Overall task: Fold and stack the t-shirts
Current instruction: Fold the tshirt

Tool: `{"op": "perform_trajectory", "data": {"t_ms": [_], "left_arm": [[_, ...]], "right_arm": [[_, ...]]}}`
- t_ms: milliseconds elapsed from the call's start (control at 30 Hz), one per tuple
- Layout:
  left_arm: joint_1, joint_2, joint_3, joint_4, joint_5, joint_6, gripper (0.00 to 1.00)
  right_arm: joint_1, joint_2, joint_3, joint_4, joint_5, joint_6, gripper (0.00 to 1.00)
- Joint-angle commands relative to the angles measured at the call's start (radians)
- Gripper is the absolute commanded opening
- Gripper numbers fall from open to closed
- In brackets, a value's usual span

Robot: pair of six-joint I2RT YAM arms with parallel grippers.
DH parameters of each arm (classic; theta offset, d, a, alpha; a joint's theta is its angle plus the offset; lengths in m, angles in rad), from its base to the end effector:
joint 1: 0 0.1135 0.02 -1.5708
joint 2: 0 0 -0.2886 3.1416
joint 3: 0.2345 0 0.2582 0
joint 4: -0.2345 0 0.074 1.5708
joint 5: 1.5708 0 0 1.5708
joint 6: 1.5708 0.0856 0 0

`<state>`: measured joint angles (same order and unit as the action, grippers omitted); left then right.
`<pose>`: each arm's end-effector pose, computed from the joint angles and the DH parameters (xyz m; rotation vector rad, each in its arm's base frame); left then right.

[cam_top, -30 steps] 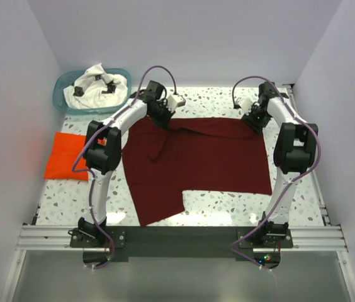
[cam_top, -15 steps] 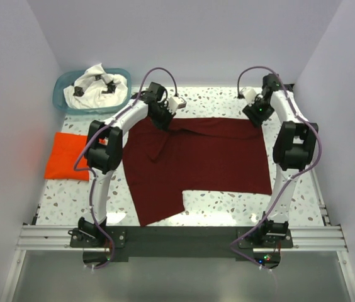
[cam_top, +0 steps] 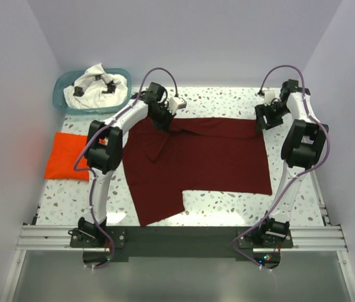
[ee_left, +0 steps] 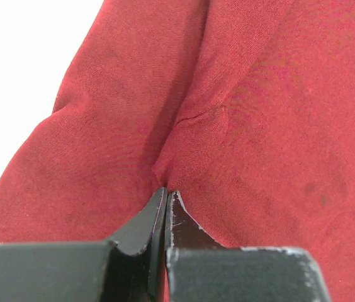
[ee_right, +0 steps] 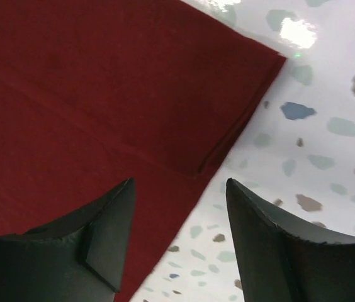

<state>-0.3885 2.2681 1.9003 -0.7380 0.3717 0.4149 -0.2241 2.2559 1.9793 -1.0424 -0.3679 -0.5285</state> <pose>0.4789 -0.2296 0.1630 1.1372 2.3773 -0.4867 0.4933 -0.0809 0.1771 -0.4816 2.7122 0.3484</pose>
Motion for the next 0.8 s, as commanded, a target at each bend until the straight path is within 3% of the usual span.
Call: {"op": "perform_trajectory", "data": {"t_ms": [0,100,333,767], "left_arm": [[0.002,0.004,0.029,-0.015,0.023,0.024,0.0],[0.002,0.002,0.023,-0.015,0.019,0.022,0.0],[0.002,0.001,0.016,-0.012,0.013,0.025,0.0],[0.002,0.004,0.017,-0.012,0.012,0.03,0.0]], "right_arm": [[0.003,0.024,-0.019,0.004,-0.083,0.05,0.64],[0.005,0.048,-0.013,0.039,-0.101,0.059,0.64],[0.005,0.079,0.096,-0.059,-0.204,0.074,0.54],[0.006,0.111,0.159,-0.113,-0.315,0.102,0.49]]}}
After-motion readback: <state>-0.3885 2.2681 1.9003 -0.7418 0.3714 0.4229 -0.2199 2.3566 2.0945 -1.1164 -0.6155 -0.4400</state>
